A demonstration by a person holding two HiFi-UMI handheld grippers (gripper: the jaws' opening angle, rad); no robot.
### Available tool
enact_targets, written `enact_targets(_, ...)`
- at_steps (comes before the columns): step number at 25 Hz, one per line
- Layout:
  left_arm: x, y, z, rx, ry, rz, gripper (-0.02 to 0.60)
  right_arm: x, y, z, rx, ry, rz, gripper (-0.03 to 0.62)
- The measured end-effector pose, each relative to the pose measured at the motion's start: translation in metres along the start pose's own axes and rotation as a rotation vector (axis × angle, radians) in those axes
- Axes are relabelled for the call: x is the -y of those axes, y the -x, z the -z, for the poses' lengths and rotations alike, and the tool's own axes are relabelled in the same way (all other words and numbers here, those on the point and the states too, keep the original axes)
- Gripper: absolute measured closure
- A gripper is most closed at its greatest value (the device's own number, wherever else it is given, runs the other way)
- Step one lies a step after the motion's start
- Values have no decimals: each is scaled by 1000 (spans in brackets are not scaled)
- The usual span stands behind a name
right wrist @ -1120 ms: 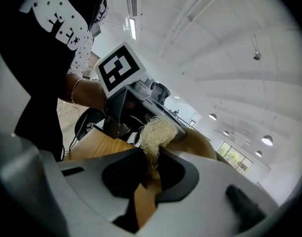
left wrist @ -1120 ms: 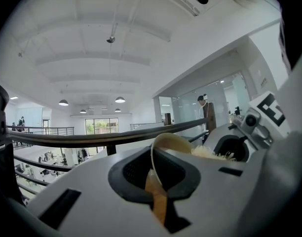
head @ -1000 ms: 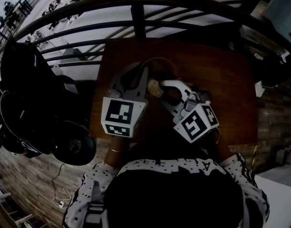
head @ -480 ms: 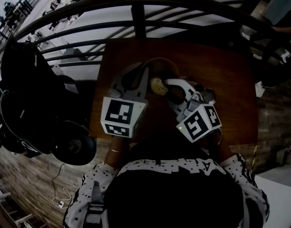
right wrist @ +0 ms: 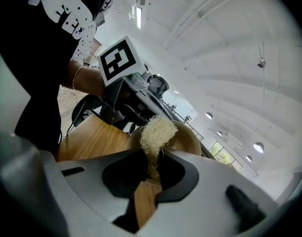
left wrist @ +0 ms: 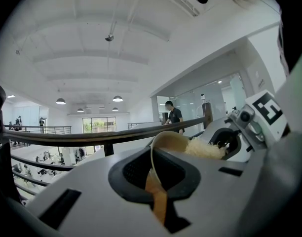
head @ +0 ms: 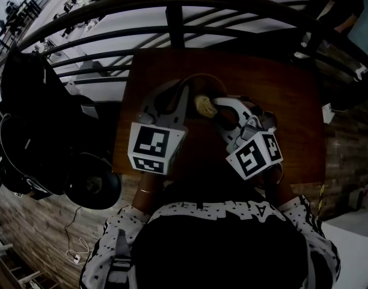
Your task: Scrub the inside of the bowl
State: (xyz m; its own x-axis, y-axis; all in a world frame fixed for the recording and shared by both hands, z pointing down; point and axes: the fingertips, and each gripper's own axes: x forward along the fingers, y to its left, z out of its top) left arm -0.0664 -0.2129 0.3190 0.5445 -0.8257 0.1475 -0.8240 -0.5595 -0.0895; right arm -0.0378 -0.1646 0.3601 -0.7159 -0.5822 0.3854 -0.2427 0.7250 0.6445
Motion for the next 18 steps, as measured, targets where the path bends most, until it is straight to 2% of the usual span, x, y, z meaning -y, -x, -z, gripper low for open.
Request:
enact_targets(6, -1, 0, -5, 14, 17, 2, 557, 9, 5, -16, 60, -27, 48, 534)
enact_targets(10, 1, 0, -6, 11, -11, -9, 557, 17, 3, -25, 75, 8, 101, 534)
enact_targets(18, 2, 1, -9, 8, -52, -17, 557, 36, -3, -25, 54, -54, 162, 534)
